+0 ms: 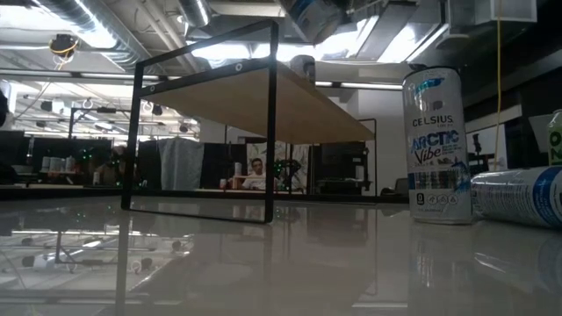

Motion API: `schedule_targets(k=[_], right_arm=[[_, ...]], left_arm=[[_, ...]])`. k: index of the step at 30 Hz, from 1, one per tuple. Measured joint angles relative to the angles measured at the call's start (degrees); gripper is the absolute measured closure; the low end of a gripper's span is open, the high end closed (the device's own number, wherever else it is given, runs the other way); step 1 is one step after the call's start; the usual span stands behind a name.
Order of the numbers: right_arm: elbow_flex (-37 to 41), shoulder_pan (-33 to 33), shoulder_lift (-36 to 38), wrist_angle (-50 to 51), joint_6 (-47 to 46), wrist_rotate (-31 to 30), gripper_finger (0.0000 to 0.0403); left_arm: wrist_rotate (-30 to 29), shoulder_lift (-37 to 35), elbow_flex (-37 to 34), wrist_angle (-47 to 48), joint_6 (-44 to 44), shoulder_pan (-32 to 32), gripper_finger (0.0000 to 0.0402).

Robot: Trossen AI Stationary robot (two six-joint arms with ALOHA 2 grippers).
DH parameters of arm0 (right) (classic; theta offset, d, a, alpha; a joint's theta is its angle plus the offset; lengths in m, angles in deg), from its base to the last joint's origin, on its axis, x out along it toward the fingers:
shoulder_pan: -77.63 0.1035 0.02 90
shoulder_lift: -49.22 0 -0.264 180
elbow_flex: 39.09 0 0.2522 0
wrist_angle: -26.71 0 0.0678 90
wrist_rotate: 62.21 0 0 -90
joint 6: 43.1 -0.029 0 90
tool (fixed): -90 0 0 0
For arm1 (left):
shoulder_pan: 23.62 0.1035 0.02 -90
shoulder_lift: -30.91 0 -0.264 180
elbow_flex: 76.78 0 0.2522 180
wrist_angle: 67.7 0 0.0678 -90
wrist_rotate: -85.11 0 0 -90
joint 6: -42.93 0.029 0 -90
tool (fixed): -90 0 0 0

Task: Place canned beverage on shelf
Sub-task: Put the white soda can on the shelf

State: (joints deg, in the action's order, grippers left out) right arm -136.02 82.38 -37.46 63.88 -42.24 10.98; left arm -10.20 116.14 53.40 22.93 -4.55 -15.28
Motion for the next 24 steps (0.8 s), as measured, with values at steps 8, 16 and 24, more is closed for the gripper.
schedule_targets(k=[8,16,24], right_arm=[[0.12,-3.78,10.86,1.23,4.16,-1.72,0.0172],[7.85,-7.90,23.26,-3.05,1.51,-0.33,0.0172],[31.20,-7.79,27.41,-37.55,-1.19,-0.63,0.0173]], left_arm=[[-11.68,-3.69,-0.94,5.82,9.74,-0.20,0.0103],[-11.97,-7.69,-18.08,-6.60,19.01,0.17,0.0103],[-3.00,-14.26,-41.23,-29.27,27.37,1.19,0.0103]])
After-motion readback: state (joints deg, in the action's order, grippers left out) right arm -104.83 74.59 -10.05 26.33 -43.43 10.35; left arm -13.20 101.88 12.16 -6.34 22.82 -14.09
